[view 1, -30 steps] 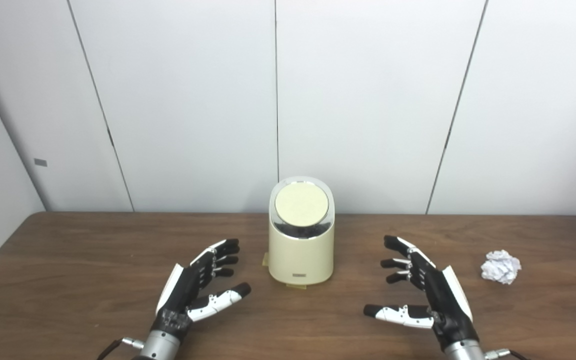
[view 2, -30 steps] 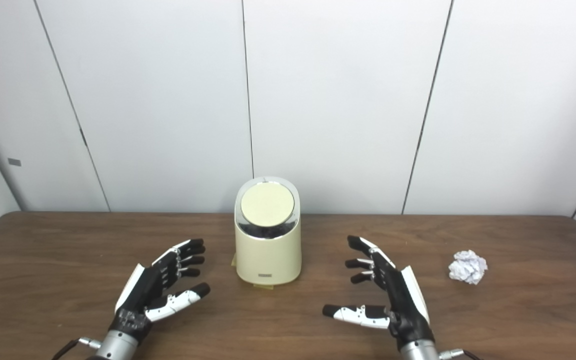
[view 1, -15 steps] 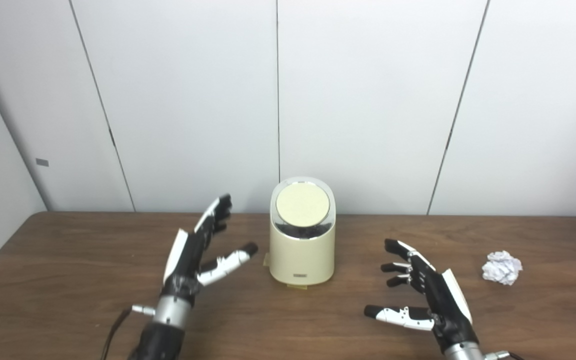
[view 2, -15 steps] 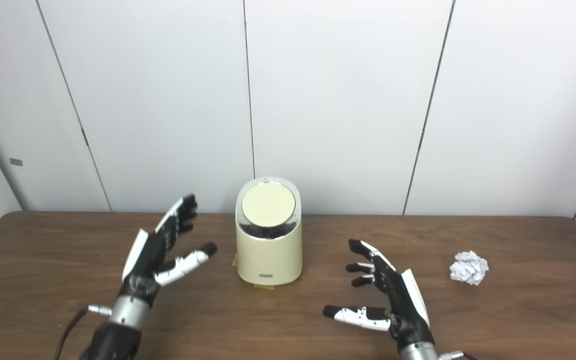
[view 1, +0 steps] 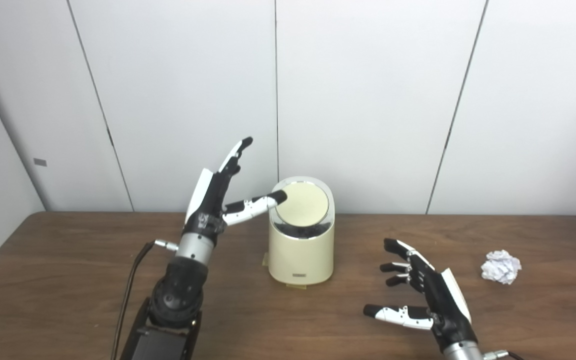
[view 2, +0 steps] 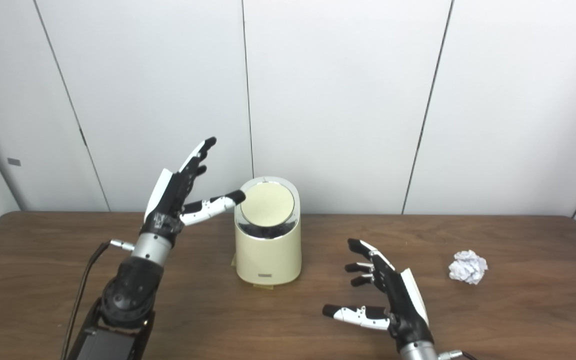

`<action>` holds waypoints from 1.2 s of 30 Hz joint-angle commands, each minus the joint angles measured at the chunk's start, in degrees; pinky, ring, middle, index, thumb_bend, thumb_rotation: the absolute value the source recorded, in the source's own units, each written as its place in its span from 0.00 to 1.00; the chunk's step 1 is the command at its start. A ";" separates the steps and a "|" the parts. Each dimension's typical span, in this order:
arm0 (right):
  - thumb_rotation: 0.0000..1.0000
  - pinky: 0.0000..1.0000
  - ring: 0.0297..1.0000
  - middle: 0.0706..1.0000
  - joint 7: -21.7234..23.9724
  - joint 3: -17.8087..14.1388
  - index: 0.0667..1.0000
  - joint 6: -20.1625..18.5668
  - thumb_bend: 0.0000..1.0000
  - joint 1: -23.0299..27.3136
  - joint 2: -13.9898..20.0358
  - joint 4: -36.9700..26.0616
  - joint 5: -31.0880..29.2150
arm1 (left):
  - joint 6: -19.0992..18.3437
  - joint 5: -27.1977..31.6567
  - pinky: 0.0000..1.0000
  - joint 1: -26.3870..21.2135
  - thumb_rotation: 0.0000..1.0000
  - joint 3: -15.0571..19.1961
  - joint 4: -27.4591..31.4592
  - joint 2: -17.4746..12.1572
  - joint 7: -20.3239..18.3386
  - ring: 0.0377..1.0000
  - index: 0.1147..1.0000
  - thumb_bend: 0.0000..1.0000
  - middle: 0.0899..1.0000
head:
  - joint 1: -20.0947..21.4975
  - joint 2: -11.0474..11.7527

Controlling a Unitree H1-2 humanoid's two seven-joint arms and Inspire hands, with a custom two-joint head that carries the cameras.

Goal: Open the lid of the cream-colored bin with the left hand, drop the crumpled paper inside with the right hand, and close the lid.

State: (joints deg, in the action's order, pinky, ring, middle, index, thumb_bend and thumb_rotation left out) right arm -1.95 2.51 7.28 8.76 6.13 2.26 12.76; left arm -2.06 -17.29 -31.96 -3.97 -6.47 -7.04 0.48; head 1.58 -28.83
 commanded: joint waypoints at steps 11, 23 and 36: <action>0.18 0.56 0.68 0.83 -1.51 -0.25 0.81 1.93 0.81 2.30 -0.50 -1.94 0.59 | -5.07 -11.43 0.87 -9.23 0.42 -4.95 -4.24 -1.53 1.91 1.00 1.00 0.96 1.00 | 0.59 -0.02; 0.17 0.55 0.67 0.82 -1.72 -0.34 0.82 1.87 0.81 2.24 -0.85 -2.61 1.23 | -4.81 -15.83 0.93 -10.48 0.23 -8.57 -7.76 -3.92 1.72 1.00 1.00 0.95 1.00 | 0.89 -0.45; 0.18 0.55 0.65 0.82 -1.70 -0.28 0.81 0.92 0.81 2.18 -1.39 -3.42 1.57 | -5.34 -21.13 0.92 -10.68 0.20 -12.28 -9.39 -5.14 2.78 1.00 1.00 0.92 1.00 | 1.03 -0.90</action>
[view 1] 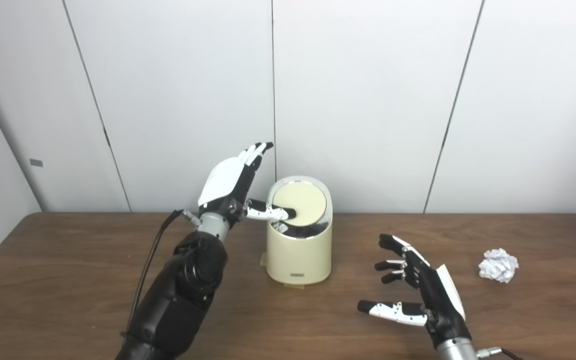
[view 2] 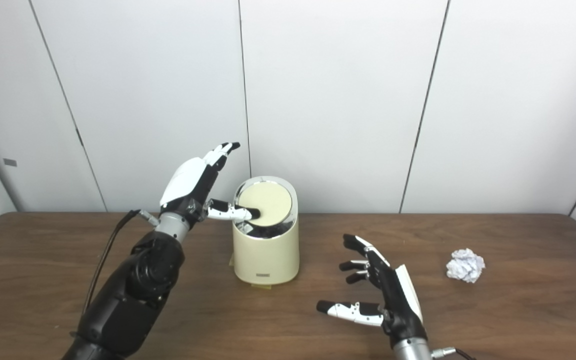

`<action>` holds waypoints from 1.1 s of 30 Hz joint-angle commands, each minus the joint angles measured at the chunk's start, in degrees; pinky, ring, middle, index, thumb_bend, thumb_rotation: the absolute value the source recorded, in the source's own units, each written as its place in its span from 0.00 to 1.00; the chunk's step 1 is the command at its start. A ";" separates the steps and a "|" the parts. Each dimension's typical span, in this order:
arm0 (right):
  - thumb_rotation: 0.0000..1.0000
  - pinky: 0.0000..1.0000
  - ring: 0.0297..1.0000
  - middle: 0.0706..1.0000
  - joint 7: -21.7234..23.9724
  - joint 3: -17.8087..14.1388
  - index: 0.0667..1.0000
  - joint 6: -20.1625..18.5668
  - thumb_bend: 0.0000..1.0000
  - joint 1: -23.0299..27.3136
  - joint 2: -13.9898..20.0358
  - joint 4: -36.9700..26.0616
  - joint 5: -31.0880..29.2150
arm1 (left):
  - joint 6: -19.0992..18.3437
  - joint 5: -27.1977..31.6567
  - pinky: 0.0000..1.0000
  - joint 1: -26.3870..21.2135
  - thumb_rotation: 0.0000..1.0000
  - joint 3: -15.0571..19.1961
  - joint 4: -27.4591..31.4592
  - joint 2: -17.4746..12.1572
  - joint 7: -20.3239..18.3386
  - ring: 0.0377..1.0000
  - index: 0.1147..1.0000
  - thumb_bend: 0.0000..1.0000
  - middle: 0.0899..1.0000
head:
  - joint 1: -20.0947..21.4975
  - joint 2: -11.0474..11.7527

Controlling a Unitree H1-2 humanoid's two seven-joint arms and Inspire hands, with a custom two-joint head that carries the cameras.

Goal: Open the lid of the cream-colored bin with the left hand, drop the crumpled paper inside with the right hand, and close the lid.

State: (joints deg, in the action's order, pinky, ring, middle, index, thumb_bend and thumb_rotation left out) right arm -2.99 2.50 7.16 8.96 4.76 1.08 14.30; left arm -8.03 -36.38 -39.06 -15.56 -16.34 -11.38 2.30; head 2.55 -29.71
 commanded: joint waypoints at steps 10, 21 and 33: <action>0.16 0.55 0.65 0.82 -0.71 -0.22 0.81 1.18 0.81 2.04 -0.42 -2.26 0.26 | -4.90 -9.98 0.92 -5.07 0.12 -5.57 3.88 -2.51 -4.89 1.00 1.00 0.95 1.00 | 0.60 -0.38; 0.18 0.55 0.66 0.82 -0.57 -0.21 0.81 0.23 0.83 1.87 -0.62 -3.01 0.55 | -6.30 -19.57 0.89 -7.48 0.10 -12.82 5.79 -6.32 -14.94 1.00 1.00 0.99 1.00 | 0.76 -0.85; 0.17 0.56 0.66 0.82 -0.60 -0.28 0.81 0.27 0.82 1.86 -0.67 -3.05 0.58 | -4.57 -23.04 0.88 -7.19 0.12 -14.46 6.00 -7.92 -17.97 1.00 1.00 1.00 1.00 | 0.77 -0.97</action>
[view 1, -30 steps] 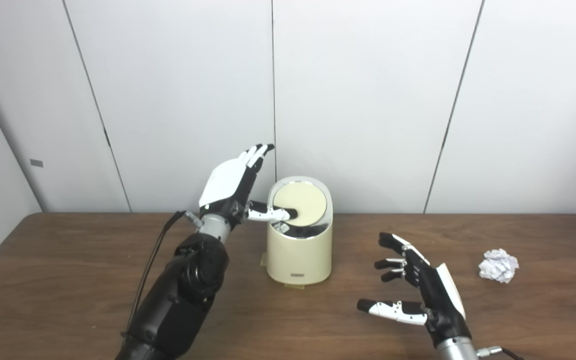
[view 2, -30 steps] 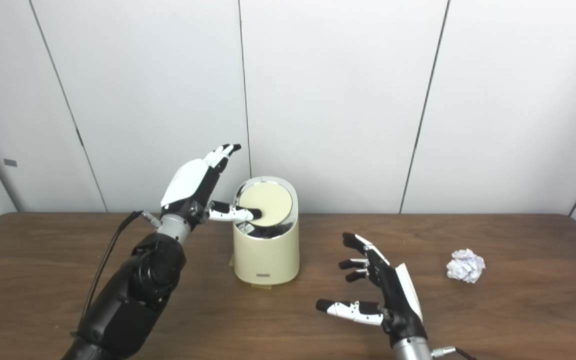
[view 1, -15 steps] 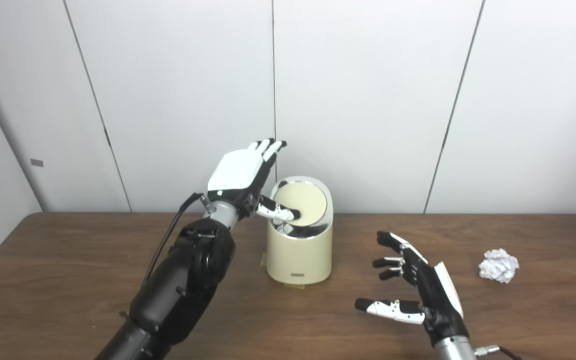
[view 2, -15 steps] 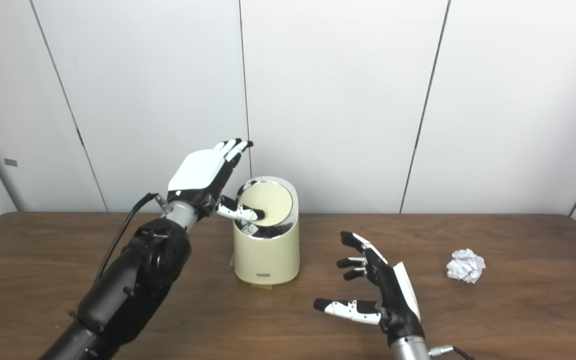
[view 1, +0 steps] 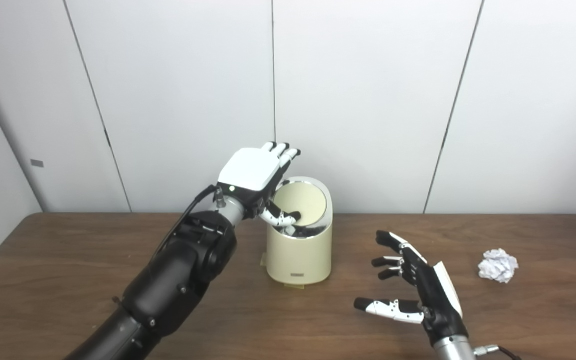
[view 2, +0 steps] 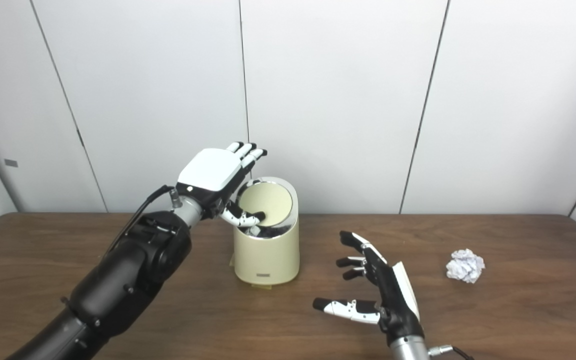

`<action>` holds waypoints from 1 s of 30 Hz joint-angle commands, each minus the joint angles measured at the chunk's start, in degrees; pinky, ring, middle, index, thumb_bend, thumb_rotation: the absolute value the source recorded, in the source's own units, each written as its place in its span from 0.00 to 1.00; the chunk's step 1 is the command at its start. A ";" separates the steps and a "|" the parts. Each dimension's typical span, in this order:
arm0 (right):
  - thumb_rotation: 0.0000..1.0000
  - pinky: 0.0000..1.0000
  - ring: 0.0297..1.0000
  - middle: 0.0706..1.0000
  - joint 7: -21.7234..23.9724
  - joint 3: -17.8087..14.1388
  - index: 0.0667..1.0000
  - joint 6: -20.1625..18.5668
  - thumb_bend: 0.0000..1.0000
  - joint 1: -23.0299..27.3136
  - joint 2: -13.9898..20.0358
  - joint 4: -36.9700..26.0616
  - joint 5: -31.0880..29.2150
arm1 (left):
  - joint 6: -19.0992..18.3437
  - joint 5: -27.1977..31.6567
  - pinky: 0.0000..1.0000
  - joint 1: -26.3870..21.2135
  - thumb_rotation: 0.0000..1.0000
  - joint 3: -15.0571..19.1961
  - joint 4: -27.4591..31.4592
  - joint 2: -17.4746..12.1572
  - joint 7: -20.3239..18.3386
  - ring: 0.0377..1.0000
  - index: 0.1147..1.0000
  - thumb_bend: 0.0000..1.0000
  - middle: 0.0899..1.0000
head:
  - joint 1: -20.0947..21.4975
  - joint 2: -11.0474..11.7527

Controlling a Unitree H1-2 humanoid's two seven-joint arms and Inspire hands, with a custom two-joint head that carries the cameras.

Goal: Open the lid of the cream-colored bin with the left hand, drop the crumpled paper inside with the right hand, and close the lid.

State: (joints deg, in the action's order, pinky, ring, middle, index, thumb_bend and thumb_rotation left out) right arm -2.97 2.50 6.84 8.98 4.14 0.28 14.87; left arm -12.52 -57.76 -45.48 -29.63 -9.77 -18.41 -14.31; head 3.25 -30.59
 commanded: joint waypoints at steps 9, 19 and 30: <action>0.16 0.56 0.66 0.82 -0.67 -0.35 0.81 0.26 0.81 1.85 -0.17 -2.29 -0.03 | 1.02 -0.37 0.89 0.26 0.18 2.15 0.44 -0.57 1.05 1.00 1.00 1.00 1.00 | 0.00 -0.02; 0.16 0.56 0.66 0.82 -0.80 -0.32 0.81 0.43 0.80 1.82 -0.14 -2.26 0.38 | 1.96 5.59 0.91 0.54 0.24 10.59 3.41 1.10 7.54 1.00 1.00 0.98 1.00 | -0.07 0.04; 0.18 0.56 0.66 0.82 -0.69 -0.21 0.81 0.92 0.80 1.74 0.18 -1.69 0.51 | 5.04 12.08 0.85 1.83 0.26 20.22 5.74 3.41 19.14 0.98 1.00 0.85 1.00 | -0.53 0.16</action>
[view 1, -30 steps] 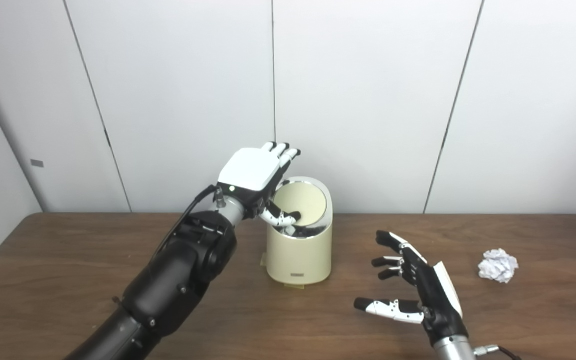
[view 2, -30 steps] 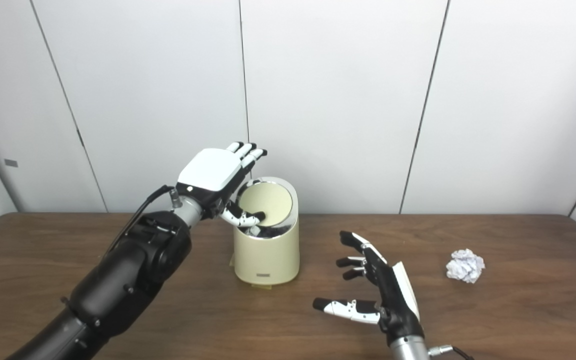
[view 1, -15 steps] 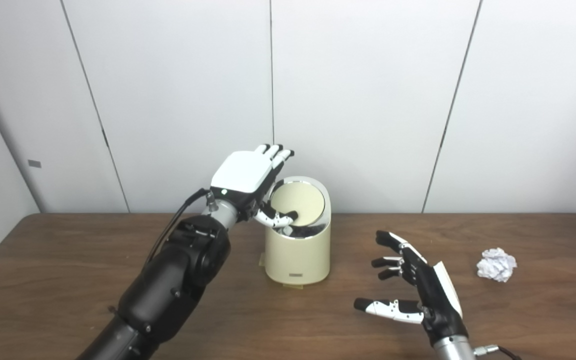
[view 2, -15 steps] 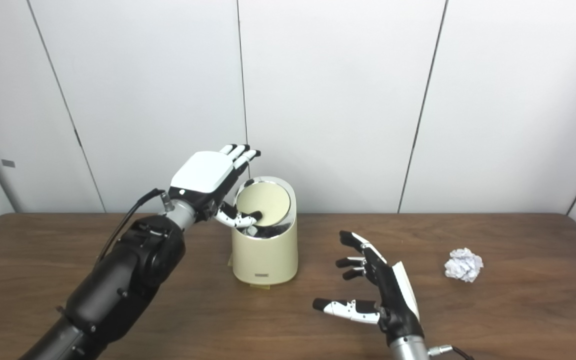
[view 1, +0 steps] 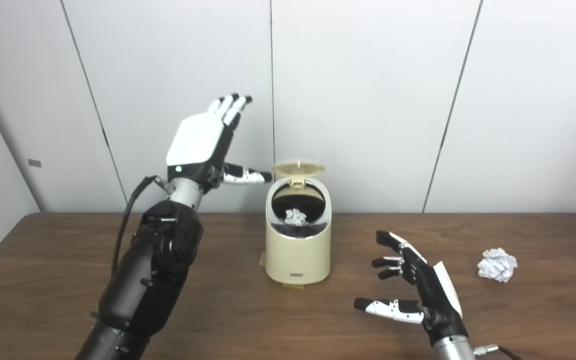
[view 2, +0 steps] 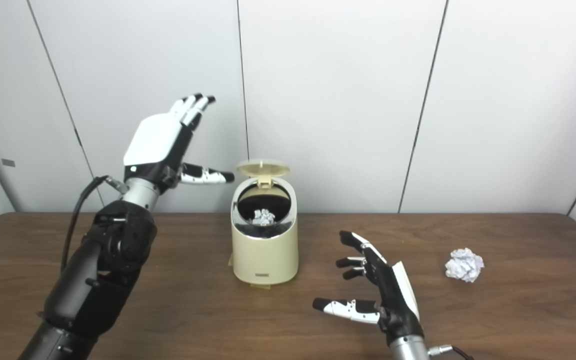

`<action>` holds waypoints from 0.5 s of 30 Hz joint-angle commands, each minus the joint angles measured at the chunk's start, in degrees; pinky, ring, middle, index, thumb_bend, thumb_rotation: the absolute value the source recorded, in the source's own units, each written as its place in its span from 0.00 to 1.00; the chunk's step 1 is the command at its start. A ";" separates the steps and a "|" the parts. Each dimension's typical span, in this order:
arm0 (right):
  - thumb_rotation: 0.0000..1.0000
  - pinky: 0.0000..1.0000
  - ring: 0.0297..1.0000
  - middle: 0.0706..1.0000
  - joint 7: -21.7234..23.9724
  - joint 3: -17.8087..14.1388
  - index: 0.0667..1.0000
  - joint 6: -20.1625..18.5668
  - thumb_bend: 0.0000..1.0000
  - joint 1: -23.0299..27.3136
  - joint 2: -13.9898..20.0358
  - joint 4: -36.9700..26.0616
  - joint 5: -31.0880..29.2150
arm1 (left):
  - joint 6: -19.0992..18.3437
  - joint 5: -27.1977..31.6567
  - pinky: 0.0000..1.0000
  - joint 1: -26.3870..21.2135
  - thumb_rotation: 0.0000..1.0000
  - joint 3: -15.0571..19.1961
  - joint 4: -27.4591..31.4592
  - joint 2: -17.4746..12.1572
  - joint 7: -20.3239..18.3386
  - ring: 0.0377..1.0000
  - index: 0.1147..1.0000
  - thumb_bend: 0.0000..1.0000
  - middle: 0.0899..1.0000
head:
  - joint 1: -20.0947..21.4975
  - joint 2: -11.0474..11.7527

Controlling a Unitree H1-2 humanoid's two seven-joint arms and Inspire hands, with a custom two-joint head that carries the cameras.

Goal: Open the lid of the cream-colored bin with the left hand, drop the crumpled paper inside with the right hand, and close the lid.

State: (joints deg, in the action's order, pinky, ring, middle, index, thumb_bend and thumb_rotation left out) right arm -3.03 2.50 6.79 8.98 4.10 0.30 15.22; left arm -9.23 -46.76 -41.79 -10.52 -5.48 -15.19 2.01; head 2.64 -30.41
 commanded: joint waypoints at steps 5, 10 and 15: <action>0.17 0.56 0.66 0.82 -0.70 -0.29 0.82 0.67 0.79 1.67 -0.01 -2.01 0.14 | 4.27 11.31 0.90 1.79 0.22 6.62 2.37 2.16 4.42 0.97 0.98 0.79 0.98 | 0.37 -0.10; 0.17 0.55 0.66 0.82 -1.03 -0.52 0.82 0.77 0.78 1.77 0.01 -1.90 0.29 | 4.76 23.85 0.78 8.07 0.24 10.29 5.23 2.53 -0.94 0.92 0.93 0.79 0.94 | 0.31 -0.17; 0.18 0.54 0.64 0.82 -0.96 -0.80 0.81 0.75 0.79 1.87 0.14 -2.06 -0.15 | 5.97 32.25 0.67 15.90 0.24 11.82 8.13 4.19 -3.03 0.85 0.88 0.81 0.87 | 0.26 -0.19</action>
State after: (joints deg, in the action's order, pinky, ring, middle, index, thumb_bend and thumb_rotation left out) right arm -3.28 2.21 6.77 8.96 4.13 0.30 15.38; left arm -5.32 -16.31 -24.77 0.86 0.52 -11.41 -0.98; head 2.81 -30.59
